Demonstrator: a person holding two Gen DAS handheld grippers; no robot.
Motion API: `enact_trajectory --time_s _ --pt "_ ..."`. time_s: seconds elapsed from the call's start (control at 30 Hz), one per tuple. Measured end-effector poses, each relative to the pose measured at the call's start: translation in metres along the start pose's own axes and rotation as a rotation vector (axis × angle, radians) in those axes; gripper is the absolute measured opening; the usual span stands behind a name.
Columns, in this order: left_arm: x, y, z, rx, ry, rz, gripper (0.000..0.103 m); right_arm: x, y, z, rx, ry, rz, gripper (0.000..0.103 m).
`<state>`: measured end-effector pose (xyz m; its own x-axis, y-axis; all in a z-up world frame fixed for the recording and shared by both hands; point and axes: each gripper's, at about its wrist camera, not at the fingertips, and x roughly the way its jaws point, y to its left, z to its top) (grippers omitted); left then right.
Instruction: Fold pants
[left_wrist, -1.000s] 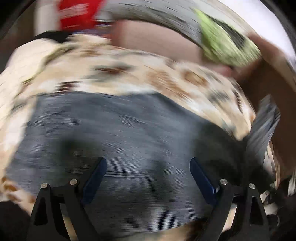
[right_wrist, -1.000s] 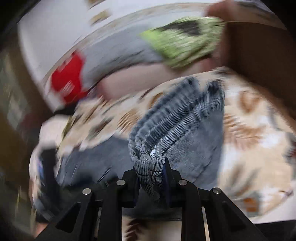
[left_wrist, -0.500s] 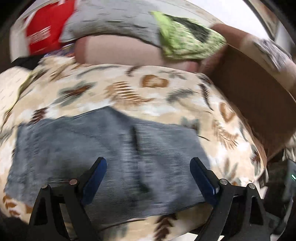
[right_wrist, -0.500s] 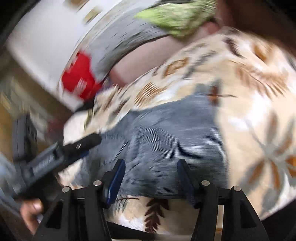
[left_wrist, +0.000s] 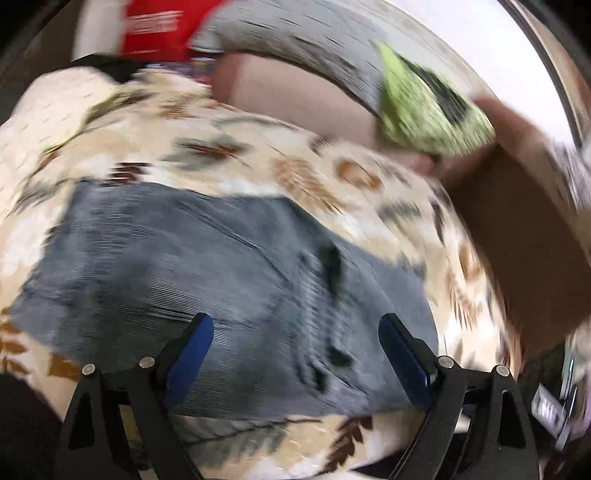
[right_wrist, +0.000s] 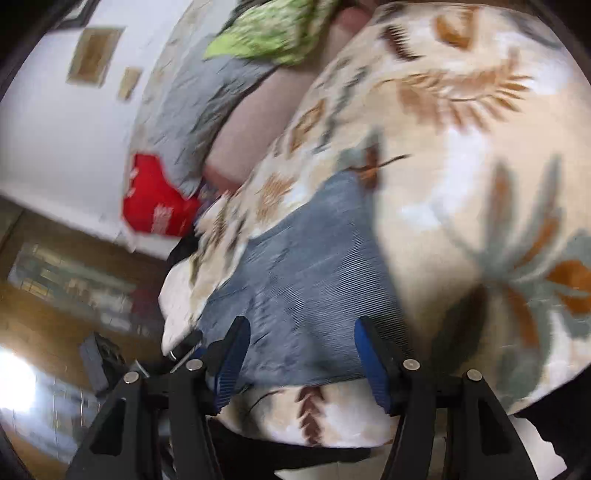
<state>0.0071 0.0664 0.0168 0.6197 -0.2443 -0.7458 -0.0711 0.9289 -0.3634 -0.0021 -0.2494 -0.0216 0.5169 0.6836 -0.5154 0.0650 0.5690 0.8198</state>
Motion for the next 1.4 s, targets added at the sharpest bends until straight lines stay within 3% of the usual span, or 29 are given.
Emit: enact_trajectory --time_s 0.07,0.13,0.3,0.4,0.5,0.63,0.7,0.73,0.8,0.93,1.03,1.1,1.2,1.23,1.27,1.33,1.4 --pt "-0.003 0.016 0.003 -0.042 -0.011 0.026 0.091 0.021 0.010 -0.005 0.049 0.094 0.128 0.064" --pt "-0.003 0.025 0.000 -0.065 0.012 0.043 0.091 0.046 0.014 -0.008 0.118 0.155 0.180 0.064" --pt "0.001 0.035 -0.008 -0.072 0.034 0.032 0.091 0.089 0.009 -0.005 0.221 0.196 0.167 0.064" --pt "-0.001 0.040 -0.009 -0.075 0.032 0.021 0.091 0.103 -0.006 -0.009 0.363 0.230 0.174 0.063" --pt "-0.005 0.039 -0.007 -0.067 0.010 0.019 0.091 0.106 -0.022 -0.014 0.472 0.220 0.159 0.062" --pt "-0.010 0.038 -0.004 -0.057 -0.009 0.022 0.091 0.106 -0.032 -0.014 0.558 0.146 0.145 0.061" --pt "-0.010 0.039 -0.004 -0.059 -0.007 0.025 0.091 0.107 -0.031 -0.012 0.545 0.138 0.112 0.045" --pt "-0.010 0.039 -0.004 -0.060 -0.006 0.028 0.091 0.106 -0.030 -0.013 0.522 0.136 0.078 0.025" --pt "-0.012 0.040 -0.003 -0.064 -0.016 0.031 0.091 0.106 -0.029 -0.017 0.494 0.148 0.054 0.008" --pt "-0.014 0.030 0.006 -0.038 -0.031 0.031 0.091 0.088 -0.011 -0.024 0.408 0.119 0.084 0.008" --pt "-0.014 0.007 0.014 0.002 -0.045 0.007 0.091 0.092 -0.006 -0.028 0.365 0.165 0.131 0.008" --pt "-0.006 -0.017 0.016 0.053 -0.026 -0.029 0.091 0.106 -0.026 -0.031 0.388 0.205 0.088 0.012" --pt "0.016 -0.054 0.012 0.171 0.015 -0.032 0.091 0.106 -0.050 -0.041 0.523 0.190 0.203 0.014" --pt "0.025 -0.062 0.010 0.191 0.034 -0.027 0.091 0.099 -0.045 -0.040 0.492 0.193 0.192 0.027" --pt "0.036 -0.069 0.007 0.208 0.058 -0.028 0.091 0.092 -0.040 -0.040 0.455 0.201 0.184 0.051" --pt "0.064 -0.079 -0.001 0.270 0.135 0.016 0.091 0.066 -0.034 -0.046 0.388 0.224 0.108 0.087" --pt "0.094 -0.079 -0.014 0.321 0.213 0.113 0.091 0.039 -0.036 -0.054 0.330 0.227 0.063 0.087"
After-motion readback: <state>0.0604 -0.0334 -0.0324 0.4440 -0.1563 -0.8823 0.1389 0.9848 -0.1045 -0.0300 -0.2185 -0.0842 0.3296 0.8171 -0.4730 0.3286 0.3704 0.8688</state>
